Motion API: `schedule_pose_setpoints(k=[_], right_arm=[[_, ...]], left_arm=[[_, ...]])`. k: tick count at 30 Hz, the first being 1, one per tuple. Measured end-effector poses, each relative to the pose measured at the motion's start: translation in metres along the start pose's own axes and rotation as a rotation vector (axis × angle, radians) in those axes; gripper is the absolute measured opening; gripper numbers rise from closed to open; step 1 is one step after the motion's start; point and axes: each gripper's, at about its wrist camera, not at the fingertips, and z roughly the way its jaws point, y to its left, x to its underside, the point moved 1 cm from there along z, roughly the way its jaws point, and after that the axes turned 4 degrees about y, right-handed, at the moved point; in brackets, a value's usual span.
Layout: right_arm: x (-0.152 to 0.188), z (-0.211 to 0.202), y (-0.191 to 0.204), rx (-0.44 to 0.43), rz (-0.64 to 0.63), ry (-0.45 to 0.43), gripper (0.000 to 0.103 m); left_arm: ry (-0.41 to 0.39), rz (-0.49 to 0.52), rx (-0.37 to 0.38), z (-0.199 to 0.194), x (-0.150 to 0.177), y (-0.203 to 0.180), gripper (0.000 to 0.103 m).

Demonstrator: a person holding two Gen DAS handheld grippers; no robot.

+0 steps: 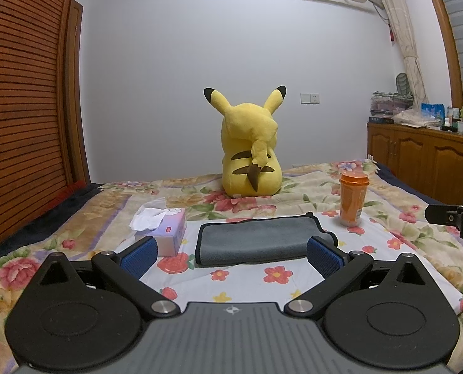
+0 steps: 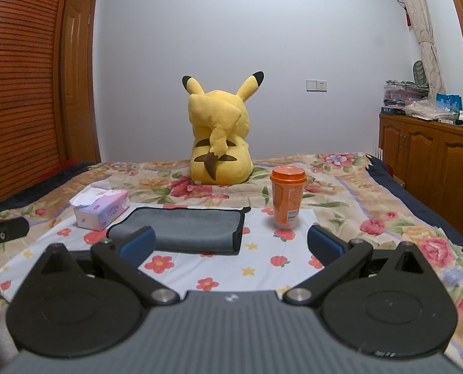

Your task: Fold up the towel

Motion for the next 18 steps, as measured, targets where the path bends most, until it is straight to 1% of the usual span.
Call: schedule_pose_setpoints(k=[18], right_arm=[[-0.0001, -0.0001, -0.0005, -0.001, 0.000, 0.000, 0.103]], left_arm=[[0.002, 0.003, 0.000, 0.0003, 0.0004, 0.0008, 0.103]])
